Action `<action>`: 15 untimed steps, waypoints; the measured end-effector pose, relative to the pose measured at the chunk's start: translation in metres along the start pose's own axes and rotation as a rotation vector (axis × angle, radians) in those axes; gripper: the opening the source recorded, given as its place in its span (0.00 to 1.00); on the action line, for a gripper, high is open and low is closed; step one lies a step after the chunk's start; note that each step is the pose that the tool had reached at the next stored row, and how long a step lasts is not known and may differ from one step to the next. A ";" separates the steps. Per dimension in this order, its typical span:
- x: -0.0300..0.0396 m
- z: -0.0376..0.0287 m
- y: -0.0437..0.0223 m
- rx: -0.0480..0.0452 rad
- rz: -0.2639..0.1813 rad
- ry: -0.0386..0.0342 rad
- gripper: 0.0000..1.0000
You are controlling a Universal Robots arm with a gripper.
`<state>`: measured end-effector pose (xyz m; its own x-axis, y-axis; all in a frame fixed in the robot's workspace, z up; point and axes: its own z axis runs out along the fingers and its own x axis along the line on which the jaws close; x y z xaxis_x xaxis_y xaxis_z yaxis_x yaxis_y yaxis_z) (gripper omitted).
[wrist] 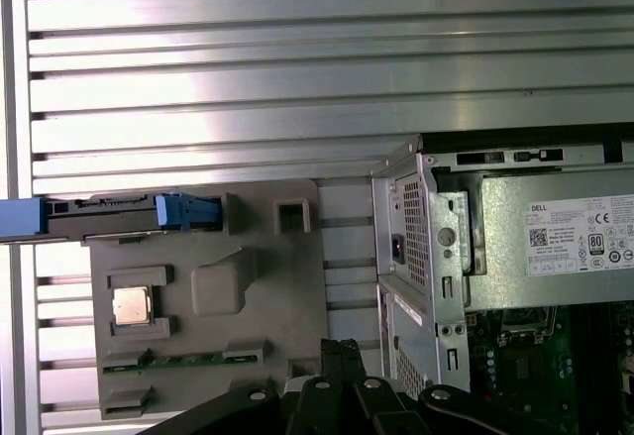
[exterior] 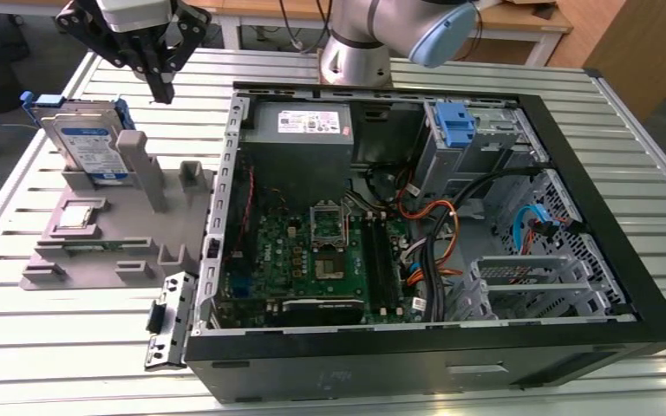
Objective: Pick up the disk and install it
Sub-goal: 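Reach for the disk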
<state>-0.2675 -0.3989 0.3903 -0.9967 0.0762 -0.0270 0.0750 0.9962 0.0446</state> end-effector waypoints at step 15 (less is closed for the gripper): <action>0.0124 0.0001 -0.0009 0.0000 0.000 -0.0005 0.10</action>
<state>-0.2799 -0.3989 0.3898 -0.9967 0.0762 -0.0276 0.0749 0.9962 0.0446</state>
